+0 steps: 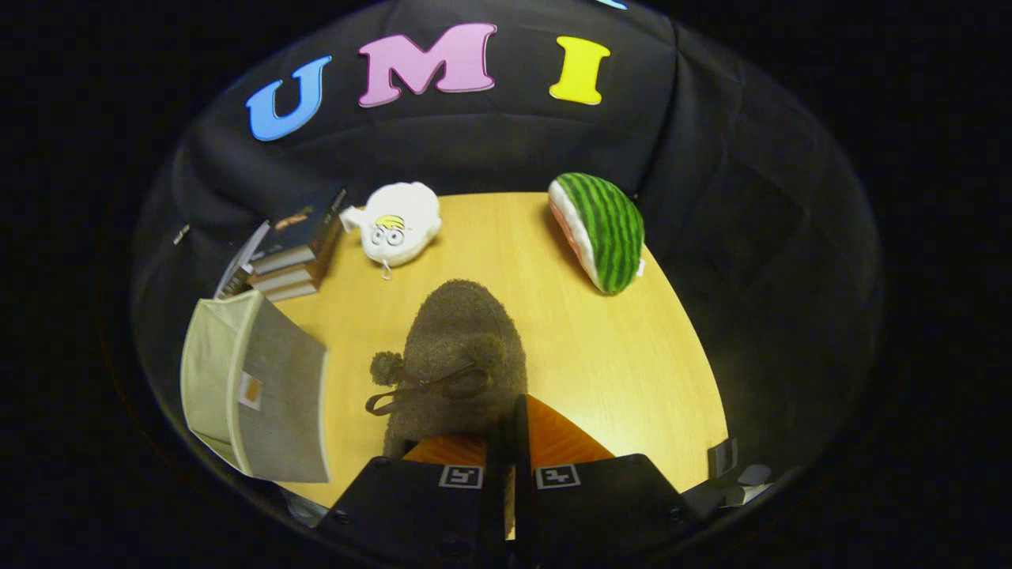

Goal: Open the storage box then place both shoes into the box .Put the left shoe in first, then the right shoe, with the right side of both shoes facing outward in a uniform manner.

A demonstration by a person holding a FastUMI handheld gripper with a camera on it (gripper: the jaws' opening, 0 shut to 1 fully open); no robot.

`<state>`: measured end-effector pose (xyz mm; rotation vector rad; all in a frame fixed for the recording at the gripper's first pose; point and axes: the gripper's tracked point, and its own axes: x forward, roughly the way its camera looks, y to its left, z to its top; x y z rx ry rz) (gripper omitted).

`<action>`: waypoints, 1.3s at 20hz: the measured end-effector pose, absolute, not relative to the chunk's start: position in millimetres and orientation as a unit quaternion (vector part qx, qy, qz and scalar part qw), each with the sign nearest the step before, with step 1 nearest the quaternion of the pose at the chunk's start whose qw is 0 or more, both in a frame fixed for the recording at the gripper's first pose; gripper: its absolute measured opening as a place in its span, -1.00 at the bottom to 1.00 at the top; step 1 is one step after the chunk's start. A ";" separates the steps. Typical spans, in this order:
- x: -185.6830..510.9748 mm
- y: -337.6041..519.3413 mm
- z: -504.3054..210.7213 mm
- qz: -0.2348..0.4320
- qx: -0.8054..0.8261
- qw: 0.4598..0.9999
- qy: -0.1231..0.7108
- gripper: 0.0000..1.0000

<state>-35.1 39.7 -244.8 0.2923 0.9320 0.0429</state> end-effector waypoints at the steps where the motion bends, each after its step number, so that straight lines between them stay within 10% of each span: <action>1: -32.6 51.9 -226.5 0.031 0.151 0.884 0.440 -0.81; 11: -29.1 201.1 -146.7 0.119 0.207 0.866 0.439 -0.81; 26: -44.9 308.8 -221.1 0.146 0.167 0.825 0.519 -0.73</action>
